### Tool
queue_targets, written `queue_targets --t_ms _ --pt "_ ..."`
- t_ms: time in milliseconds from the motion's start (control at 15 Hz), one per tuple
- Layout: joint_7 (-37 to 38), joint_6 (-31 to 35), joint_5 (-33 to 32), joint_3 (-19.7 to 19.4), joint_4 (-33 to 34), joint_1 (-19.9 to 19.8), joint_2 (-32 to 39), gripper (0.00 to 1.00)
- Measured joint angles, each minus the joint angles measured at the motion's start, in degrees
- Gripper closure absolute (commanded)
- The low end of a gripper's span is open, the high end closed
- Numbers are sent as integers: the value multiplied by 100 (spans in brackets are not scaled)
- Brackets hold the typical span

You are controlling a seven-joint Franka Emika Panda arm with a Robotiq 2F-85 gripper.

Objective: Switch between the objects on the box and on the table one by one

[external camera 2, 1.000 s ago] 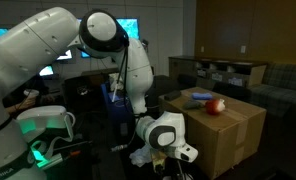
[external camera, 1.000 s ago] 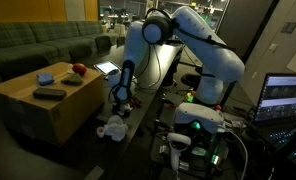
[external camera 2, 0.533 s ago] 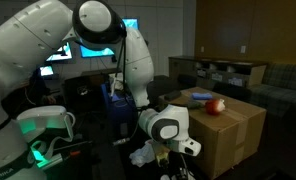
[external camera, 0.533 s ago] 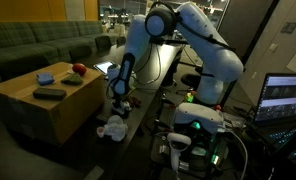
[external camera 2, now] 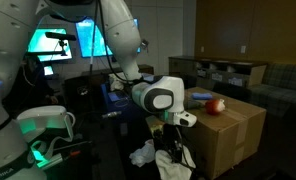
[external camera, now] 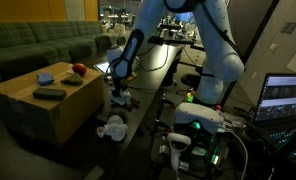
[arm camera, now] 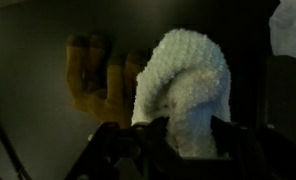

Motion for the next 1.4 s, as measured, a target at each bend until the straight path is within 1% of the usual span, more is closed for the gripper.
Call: queue_targets --t_ms 67,200,333,400,533,667,800,1000,1133,1400 --pt "157 -68 -93 -81 -148 126 -288 86" --pt "680 -211 -488 -294 -364 451 -855 86" --pt "1450 -440 -1112 -488 -430 802 -1395 86" --pt "1856 -598 -1443 -515 -403 932 -1643 86" --pt "2503 -942 -2016 -406 -219 1042 -2037 86" --pt "2875 -1214 -2399 -144 147 998 -2199 86" --pt "3025 -1355 -2682 118 619 901 -2147 86" --pt "3036 -1380 -2906 396 1405 736 -1777 86" --pt "3031 -1373 -2985 471 1953 674 -1381 86" --pt "3004 -1350 -2995 484 3042 651 -488 86"
